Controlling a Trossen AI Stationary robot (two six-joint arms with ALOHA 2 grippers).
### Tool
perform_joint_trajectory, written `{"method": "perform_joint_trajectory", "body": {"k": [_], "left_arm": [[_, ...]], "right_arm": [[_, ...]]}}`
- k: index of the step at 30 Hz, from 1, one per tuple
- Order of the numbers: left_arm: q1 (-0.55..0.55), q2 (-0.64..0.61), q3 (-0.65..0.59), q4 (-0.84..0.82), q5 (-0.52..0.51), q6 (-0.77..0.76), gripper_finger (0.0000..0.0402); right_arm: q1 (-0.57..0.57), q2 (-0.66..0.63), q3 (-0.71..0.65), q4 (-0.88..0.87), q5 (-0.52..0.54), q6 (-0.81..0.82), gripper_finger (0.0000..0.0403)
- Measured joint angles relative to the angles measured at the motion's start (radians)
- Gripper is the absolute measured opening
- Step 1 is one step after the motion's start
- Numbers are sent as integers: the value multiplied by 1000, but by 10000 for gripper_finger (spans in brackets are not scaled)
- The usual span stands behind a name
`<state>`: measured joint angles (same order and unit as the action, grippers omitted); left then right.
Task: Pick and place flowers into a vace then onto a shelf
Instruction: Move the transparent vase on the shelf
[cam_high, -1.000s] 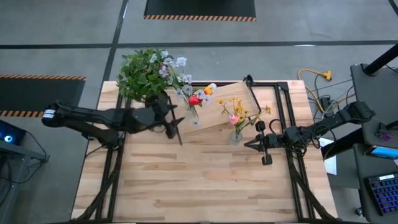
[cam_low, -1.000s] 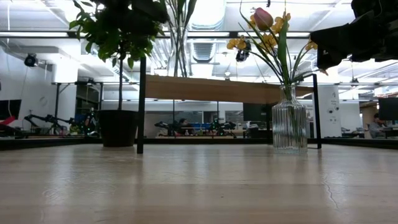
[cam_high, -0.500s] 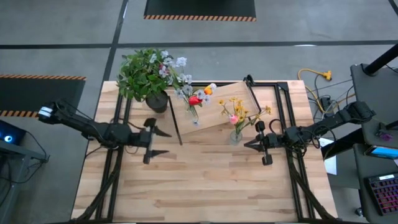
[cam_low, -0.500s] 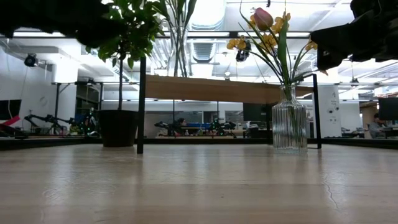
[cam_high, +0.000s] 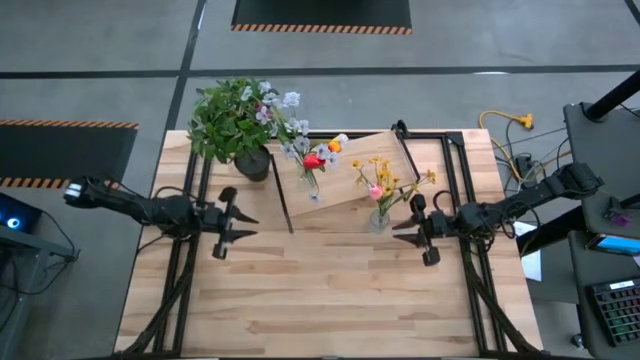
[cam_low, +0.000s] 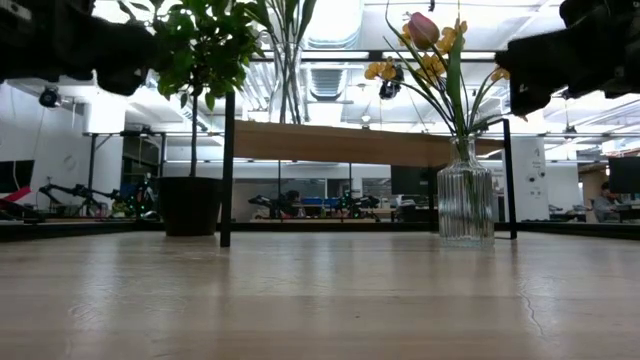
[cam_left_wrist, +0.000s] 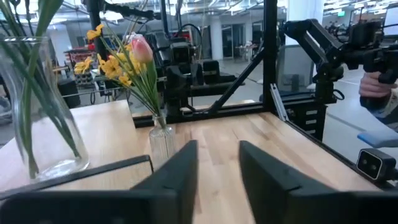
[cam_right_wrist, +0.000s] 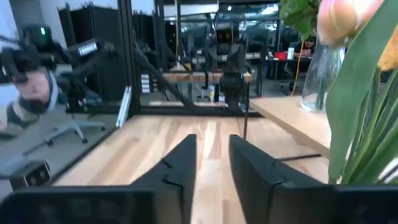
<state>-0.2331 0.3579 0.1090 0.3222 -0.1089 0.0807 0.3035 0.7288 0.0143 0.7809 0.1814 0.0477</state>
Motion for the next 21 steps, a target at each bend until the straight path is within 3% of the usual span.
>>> {"method": "perform_joint_trajectory", "body": {"k": [5, 10, 15, 21], "left_arm": [[0, -55, -37, 0, -3, 23, 16], [0, -95, -52, -1, -37, 33, 6], [0, -97, -48, 2, -53, 42, 1], [0, -93, -49, -4, -53, 42, 0]], "right_arm": [[15, 0, 63, -44, -6, 24, 151], [85, 17, 188, -283, 40, 54, 186], [226, 86, 287, -432, 282, 112, 185], [412, 211, 339, -476, 612, 268, 183]]}}
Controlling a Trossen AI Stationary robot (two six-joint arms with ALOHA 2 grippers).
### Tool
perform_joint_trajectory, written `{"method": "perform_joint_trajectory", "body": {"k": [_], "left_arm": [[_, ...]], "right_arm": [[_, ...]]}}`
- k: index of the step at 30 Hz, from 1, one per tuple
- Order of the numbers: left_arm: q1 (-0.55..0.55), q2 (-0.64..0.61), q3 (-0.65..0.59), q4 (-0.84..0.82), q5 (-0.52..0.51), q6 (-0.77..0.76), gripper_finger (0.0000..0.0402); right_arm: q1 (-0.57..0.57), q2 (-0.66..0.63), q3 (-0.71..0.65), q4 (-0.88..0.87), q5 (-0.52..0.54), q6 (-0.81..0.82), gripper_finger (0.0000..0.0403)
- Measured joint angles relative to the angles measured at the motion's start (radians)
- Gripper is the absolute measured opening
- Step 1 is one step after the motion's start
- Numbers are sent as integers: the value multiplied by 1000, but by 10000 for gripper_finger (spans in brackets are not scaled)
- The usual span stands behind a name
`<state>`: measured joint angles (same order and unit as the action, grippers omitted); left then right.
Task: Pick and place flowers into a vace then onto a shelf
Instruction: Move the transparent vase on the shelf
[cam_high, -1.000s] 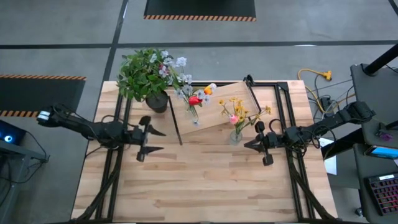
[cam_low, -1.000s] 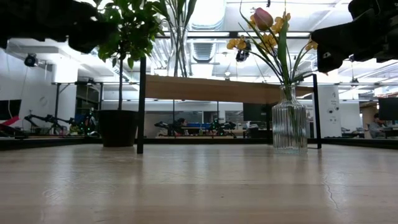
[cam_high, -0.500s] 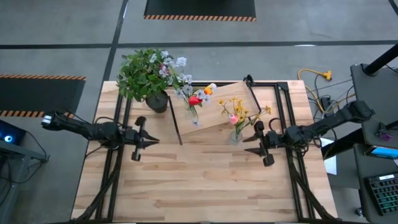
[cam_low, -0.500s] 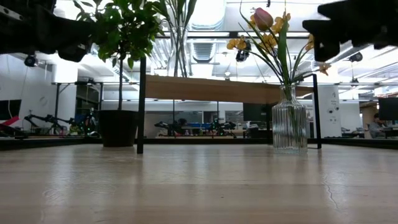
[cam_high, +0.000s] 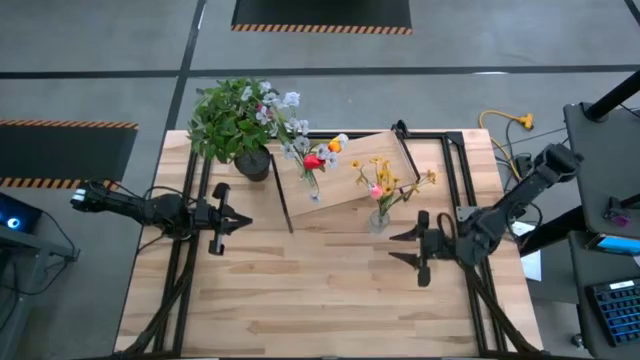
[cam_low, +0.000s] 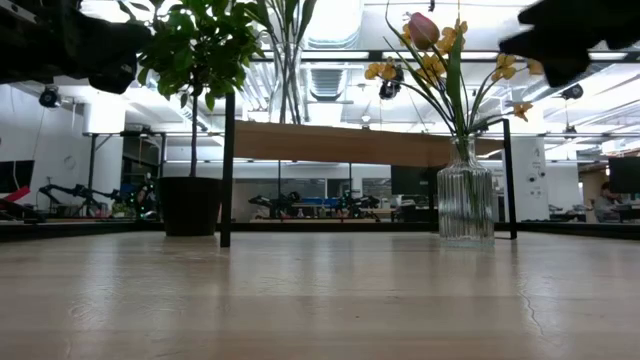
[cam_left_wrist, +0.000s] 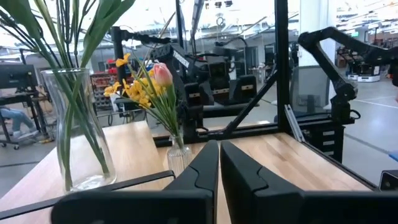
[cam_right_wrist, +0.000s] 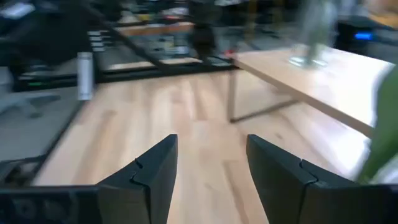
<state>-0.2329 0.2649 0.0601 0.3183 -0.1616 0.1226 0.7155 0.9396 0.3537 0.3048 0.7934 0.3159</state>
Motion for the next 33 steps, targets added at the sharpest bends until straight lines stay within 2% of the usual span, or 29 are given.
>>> {"method": "perform_joint_trajectory", "body": {"k": [3, 6, 13, 19, 25, 33], "left_arm": [[0, 4, -1, 0, 0, 0, 0], [0, 3, -1, 0, 1, 0, 0], [0, 6, -4, 0, 3, 0, 0], [0, 6, -5, 0, 3, 0, 0], [0, 6, -4, 0, 2, 0, 0], [0, 5, -7, 0, 2, 0, 0]], "right_arm": [[69, 79, 7, -21, 184, 95, 182], [98, 162, 15, -20, 283, 174, 180], [70, 338, 47, -18, 378, 270, 192], [27, 420, 66, -17, 416, 281, 240], [1, 469, 62, -17, 589, 280, 288], [-45, 523, 45, -17, 570, 340, 290]]}}
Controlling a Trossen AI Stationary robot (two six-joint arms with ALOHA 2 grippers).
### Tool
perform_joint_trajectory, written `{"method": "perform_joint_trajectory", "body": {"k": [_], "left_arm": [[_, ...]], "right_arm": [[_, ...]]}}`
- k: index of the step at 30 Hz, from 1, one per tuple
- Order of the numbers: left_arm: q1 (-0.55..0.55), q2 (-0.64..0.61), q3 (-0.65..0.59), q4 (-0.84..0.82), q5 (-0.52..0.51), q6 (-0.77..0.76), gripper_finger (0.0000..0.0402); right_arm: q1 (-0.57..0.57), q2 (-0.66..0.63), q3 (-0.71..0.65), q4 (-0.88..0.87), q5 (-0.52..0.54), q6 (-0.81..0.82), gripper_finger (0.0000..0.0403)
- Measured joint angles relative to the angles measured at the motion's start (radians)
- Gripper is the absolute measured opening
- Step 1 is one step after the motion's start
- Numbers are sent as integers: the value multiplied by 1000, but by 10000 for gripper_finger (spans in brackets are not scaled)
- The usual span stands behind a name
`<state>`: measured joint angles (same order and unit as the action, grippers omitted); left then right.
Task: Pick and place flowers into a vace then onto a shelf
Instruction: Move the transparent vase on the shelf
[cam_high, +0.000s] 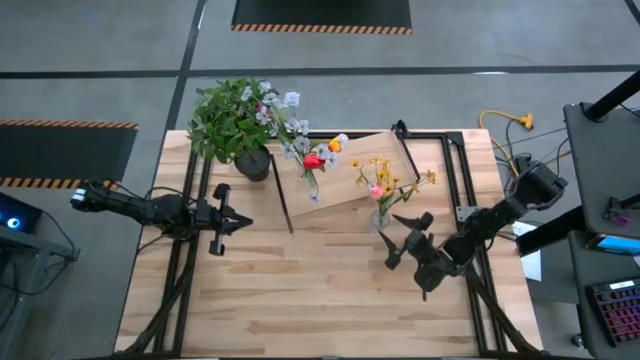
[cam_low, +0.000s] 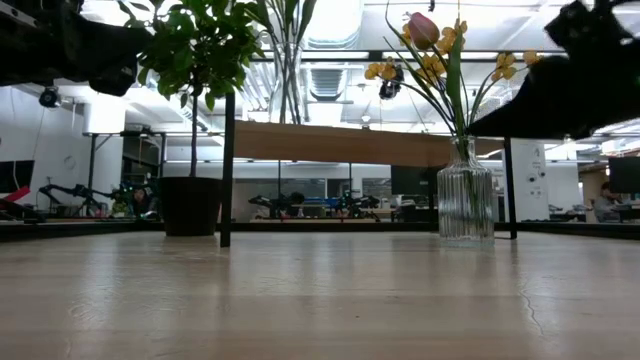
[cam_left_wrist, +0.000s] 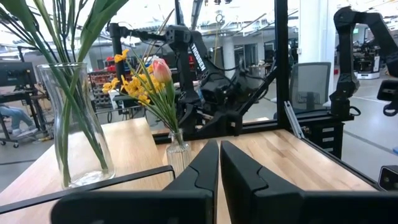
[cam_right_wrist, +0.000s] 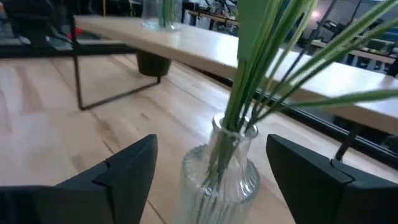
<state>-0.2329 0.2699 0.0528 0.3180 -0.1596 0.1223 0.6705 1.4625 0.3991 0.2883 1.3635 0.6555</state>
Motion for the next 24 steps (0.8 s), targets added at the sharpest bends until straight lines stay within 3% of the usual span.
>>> {"method": "perform_joint_trajectory", "body": {"k": [12, 24], "left_arm": [[0, 0, 0, 0, 0, 0, 0], [0, 1, -1, 0, 0, 0, 0]], "right_arm": [[-118, 109, -2, 4, -2, 112, 264], [-166, 108, 0, 39, -2, 158, 249]]}}
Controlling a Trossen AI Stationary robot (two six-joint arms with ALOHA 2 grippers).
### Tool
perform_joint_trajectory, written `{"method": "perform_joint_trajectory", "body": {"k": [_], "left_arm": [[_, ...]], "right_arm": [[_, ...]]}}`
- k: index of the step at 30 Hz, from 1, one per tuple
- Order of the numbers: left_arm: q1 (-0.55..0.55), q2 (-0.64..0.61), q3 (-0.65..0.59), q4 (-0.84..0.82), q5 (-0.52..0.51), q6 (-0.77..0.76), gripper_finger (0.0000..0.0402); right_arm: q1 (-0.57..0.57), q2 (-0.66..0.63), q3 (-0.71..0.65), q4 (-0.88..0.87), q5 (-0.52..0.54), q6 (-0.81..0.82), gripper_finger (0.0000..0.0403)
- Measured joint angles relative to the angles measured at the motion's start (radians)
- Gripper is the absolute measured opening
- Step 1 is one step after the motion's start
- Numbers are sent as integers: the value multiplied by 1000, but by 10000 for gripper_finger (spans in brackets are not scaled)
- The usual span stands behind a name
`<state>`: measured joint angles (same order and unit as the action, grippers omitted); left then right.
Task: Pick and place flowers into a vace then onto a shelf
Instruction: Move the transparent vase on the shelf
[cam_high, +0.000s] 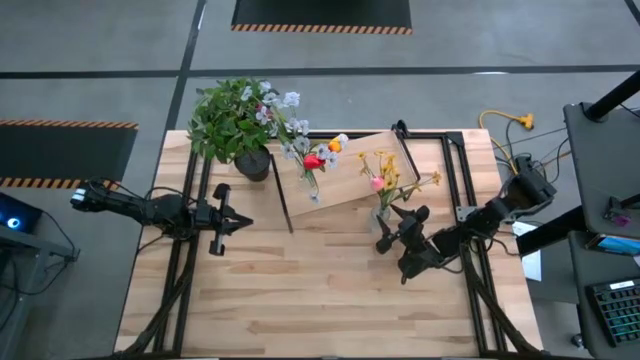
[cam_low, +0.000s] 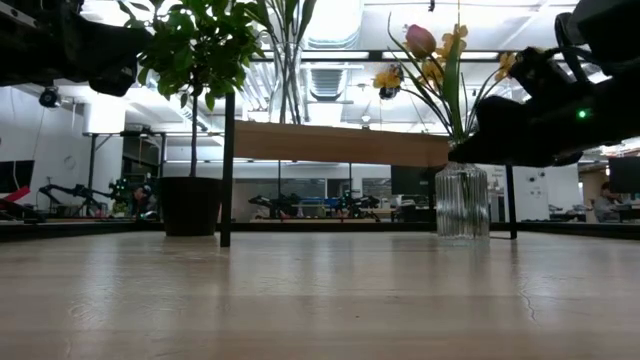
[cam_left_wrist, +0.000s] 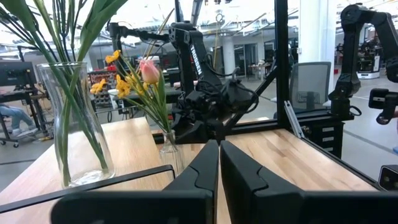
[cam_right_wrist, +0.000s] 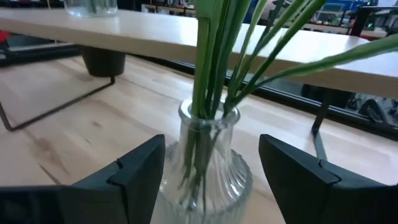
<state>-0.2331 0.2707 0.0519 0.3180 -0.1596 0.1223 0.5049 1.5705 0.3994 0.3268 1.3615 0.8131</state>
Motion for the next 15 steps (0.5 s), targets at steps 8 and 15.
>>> {"method": "perform_joint_trajectory", "body": {"k": [8, 15], "left_arm": [[0, 6, -1, -1, 0, 0, 0], [0, 13, -1, -1, 0, 0, 0]], "right_arm": [[-26, -9, 1, 9, 0, 0, 260], [-79, -9, 1, 35, -7, 0, 259]]}}
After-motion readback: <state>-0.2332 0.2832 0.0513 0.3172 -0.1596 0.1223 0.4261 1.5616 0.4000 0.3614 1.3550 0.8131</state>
